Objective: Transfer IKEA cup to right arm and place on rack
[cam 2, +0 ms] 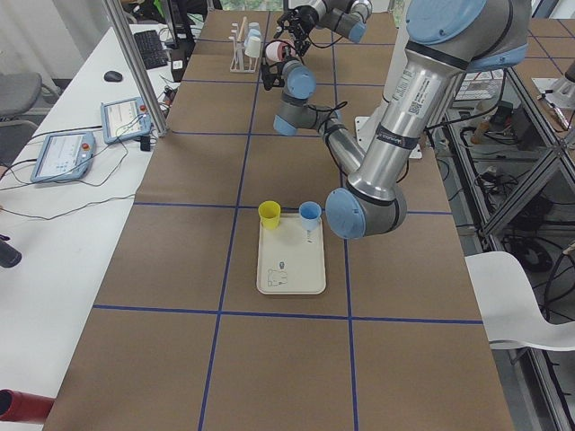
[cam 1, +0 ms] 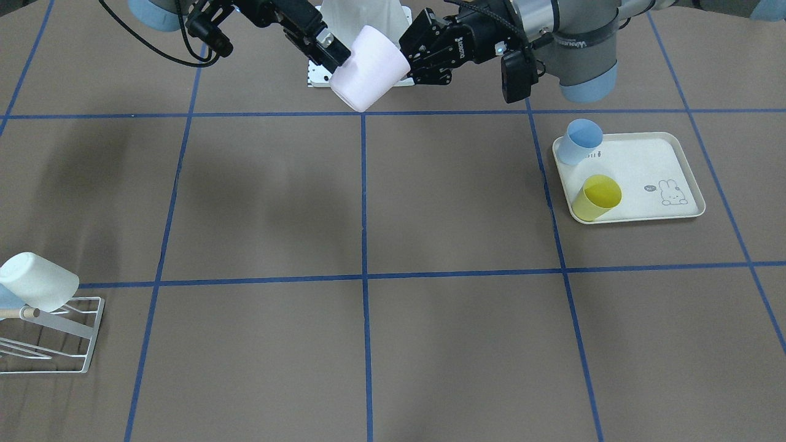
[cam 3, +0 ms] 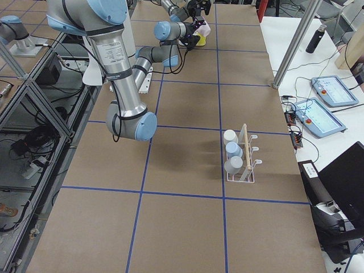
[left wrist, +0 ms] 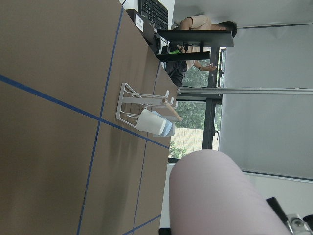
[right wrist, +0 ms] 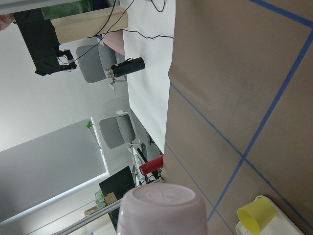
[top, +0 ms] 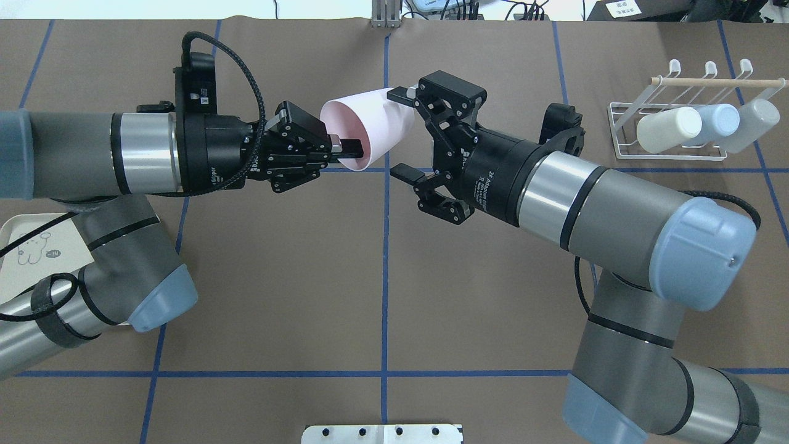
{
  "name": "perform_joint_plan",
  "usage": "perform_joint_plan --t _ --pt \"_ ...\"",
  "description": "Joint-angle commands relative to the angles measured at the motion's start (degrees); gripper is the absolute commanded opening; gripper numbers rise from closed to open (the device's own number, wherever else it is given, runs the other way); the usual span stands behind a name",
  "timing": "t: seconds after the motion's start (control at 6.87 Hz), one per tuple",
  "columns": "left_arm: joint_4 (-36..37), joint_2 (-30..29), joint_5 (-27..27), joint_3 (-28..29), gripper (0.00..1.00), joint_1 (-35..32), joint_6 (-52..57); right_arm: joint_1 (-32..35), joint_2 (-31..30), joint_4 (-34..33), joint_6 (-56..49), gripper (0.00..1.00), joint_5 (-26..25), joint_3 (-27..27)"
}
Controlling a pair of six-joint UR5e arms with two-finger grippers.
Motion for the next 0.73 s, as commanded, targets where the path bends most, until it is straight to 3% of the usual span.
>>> perform_joint_plan --t 0.0,0.29,0.44,0.58 --pt "0.0 0.0 0.0 -0.6 0.0 0.8 0.0 0.0 0.0 0.0 0.0 1.0 0.0 0.0" --pt "0.0 0.0 -0.9 -1.0 0.0 1.4 0.0 0.0 0.0 0.0 0.0 0.99 0.0 0.0" --pt "0.1 0.0 -2.5 -1.4 0.0 1.4 0.0 0.0 0.0 0.0 0.0 0.88 0.0 -0.1" --pt "0.1 0.0 -2.6 -1.7 0.0 1.4 -0.1 0.0 0.0 0.0 0.0 0.48 0.1 0.0"
